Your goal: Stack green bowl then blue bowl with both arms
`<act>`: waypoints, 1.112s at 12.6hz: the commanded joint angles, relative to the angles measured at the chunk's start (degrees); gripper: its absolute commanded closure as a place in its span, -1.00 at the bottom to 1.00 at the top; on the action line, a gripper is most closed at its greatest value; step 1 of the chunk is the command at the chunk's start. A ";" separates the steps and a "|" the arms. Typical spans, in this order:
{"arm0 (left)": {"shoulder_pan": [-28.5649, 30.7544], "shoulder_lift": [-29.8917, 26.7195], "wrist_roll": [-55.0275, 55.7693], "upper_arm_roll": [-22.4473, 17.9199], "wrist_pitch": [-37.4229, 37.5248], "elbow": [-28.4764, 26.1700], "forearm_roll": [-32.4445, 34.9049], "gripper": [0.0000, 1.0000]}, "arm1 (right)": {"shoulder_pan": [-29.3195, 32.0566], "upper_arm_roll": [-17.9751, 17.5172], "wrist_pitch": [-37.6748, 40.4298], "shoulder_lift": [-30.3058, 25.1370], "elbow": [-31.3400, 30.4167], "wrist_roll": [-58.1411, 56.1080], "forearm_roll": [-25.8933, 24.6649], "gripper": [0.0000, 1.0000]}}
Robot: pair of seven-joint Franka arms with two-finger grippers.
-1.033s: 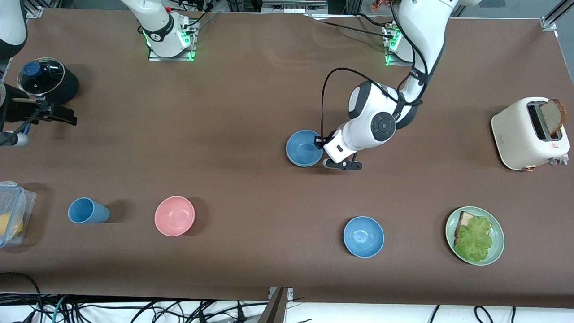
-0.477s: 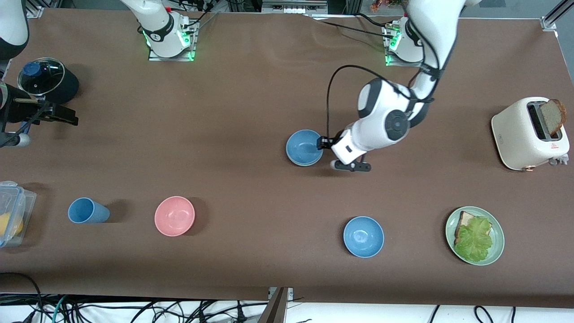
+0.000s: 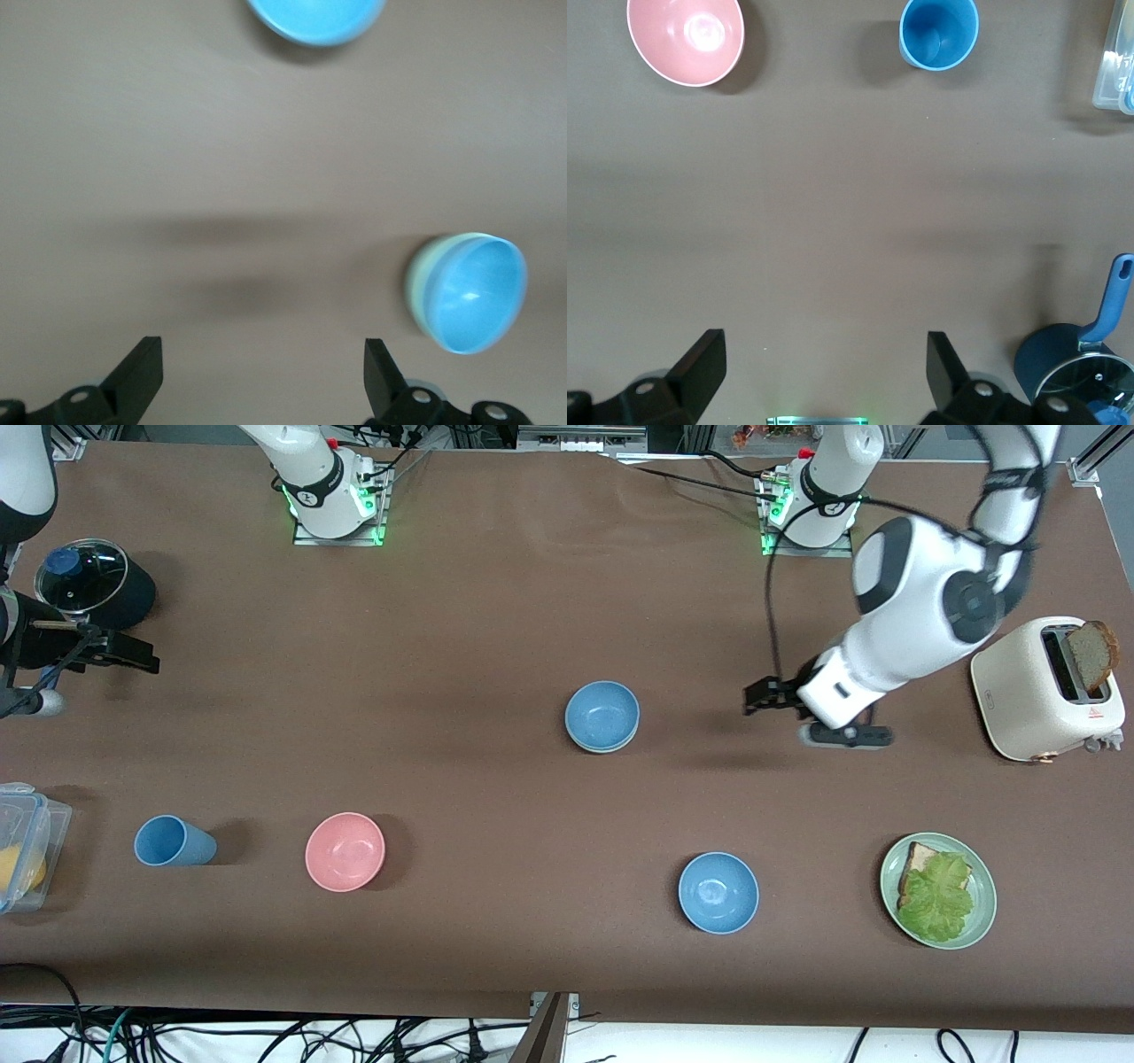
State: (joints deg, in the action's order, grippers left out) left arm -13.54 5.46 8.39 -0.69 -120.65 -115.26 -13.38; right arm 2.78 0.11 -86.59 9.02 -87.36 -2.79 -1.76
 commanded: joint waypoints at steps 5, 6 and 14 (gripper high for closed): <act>3.08 -11.51 0.92 -0.01 14.17 1.50 16.71 -1.00 | -0.14 0.07 -0.42 -0.67 -0.35 2.35 0.89 -1.00; 3.08 -11.61 3.45 -0.01 18.82 4.22 17.33 -1.00 | -0.06 0.07 -0.51 -0.58 -0.26 2.00 0.89 -0.99; 3.26 -11.17 10.86 -1.15 31.00 14.36 18.65 -1.00 | 0.03 0.16 -0.42 -0.14 0.18 1.47 0.89 -0.99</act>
State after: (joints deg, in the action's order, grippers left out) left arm -10.55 -6.81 18.46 -1.61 -90.12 -102.43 4.72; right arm 2.77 0.11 -86.93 9.15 -87.36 -1.18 -1.73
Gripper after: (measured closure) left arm 0.000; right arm 0.000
